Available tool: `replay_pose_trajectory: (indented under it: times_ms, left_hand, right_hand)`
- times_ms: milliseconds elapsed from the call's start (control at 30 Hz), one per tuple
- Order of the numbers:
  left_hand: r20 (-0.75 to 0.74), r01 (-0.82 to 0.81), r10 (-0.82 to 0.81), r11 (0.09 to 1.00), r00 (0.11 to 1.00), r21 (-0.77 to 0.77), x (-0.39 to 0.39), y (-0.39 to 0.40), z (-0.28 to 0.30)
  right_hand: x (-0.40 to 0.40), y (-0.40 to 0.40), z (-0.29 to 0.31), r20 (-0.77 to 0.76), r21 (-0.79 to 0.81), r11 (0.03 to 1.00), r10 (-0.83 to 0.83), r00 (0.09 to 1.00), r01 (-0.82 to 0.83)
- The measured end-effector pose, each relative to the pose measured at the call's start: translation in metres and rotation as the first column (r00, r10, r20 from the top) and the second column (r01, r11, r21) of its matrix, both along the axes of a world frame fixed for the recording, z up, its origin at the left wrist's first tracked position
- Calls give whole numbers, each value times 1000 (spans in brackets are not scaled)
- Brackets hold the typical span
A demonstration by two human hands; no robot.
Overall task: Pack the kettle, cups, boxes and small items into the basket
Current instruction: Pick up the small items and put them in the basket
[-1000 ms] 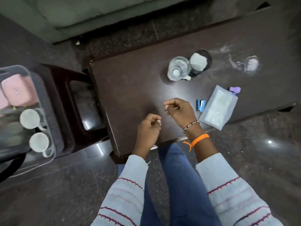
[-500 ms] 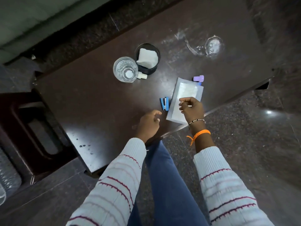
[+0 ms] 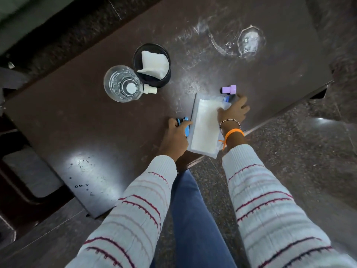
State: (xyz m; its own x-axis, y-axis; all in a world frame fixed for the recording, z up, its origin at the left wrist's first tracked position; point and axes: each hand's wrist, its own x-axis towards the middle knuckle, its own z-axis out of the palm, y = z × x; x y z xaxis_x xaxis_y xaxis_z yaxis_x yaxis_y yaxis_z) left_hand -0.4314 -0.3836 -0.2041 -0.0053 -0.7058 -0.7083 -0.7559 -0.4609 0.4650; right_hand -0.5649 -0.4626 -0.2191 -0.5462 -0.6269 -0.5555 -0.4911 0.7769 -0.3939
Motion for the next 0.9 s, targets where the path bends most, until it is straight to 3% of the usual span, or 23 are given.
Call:
replay_pose_trajectory:
  times_ms: [167, 267, 367, 467, 633, 767, 900]
  left_hand:
    - [228, 4, 32, 988, 973, -154, 12, -6, -2]
    - [302, 11, 35, 989, 953, -148, 27, -8, -4]
    - [299, 28, 11, 992, 954, -125, 39, -8, -6]
    - [299, 15, 28, 990, 954, -140, 43, -9, -8]
    - [259, -141, 176, 979, 950, -146, 56, -9, -7]
    - [180, -277, 308, 945, 934, -174, 70, 4, 11]
    - [78, -418, 443, 881, 893, -221, 91, 37, 43]
  right_hand:
    - [23, 9, -8, 78, -105, 994, 24, 997, -16]
    - [37, 8, -7, 115, -152, 988, 27, 993, -9]
    - [34, -4, -4, -64, -212, 977, -31, 997, 16]
    - [25, -19, -7, -191, -212, 972, 62, 980, -102]
    - [21, -30, -11, -155, -88, 965, 233, 960, -249]
    - [33, -19, 5, -162, -156, 955, 228, 960, -253]
    - [71, 21, 35, -68, -241, 891, 380, 922, -385]
